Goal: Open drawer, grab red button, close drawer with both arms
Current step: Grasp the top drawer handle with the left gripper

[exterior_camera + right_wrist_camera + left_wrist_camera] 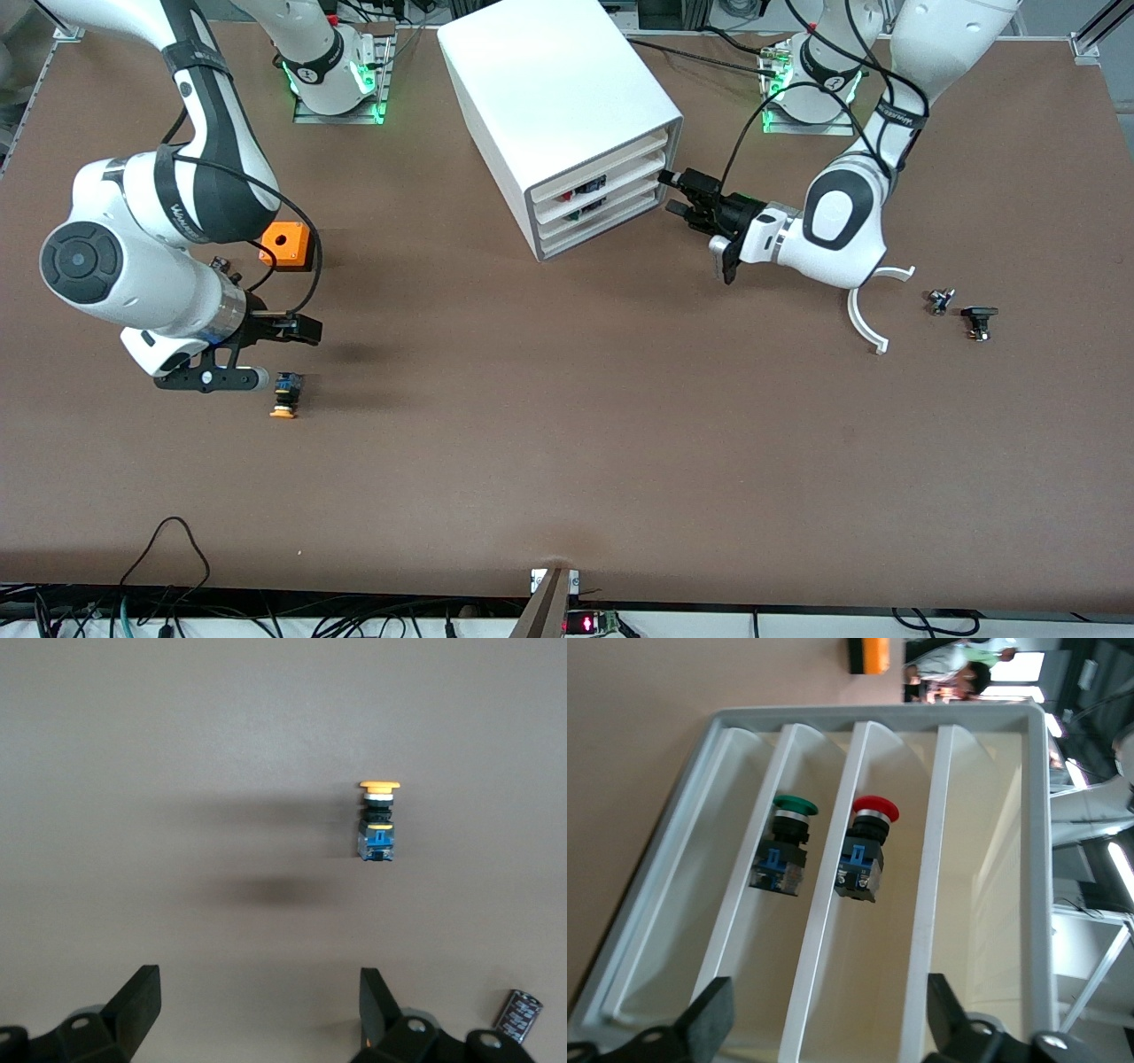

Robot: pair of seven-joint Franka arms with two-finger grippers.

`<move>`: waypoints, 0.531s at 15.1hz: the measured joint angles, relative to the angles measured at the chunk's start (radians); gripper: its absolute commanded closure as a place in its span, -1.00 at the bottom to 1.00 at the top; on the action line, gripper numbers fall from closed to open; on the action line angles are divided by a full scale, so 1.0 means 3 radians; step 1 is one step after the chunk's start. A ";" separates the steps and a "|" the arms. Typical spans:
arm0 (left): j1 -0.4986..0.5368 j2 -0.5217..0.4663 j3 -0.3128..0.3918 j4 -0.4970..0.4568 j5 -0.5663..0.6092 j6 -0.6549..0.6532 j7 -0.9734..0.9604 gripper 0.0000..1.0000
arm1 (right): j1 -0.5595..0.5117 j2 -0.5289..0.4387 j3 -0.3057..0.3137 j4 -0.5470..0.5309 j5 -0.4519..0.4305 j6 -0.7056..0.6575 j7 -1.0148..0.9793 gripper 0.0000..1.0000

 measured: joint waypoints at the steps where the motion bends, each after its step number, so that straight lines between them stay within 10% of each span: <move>1: -0.0002 0.0066 -0.0045 -0.0023 -0.0086 0.0000 0.0114 -0.36 | 0.0001 0.0032 0.0000 0.0001 0.0001 0.0016 0.0022 -0.99; 6: -0.0013 0.0352 -0.0212 -0.0057 -0.0294 0.0007 0.0444 -0.30 | 0.0049 0.0128 0.0000 0.0066 0.0001 0.0051 0.0248 -0.99; 8: -0.0018 0.0410 -0.0260 -0.0057 -0.0355 0.0007 0.0478 0.12 | 0.0074 0.0129 0.0000 0.0081 0.0001 0.0051 0.0383 -0.99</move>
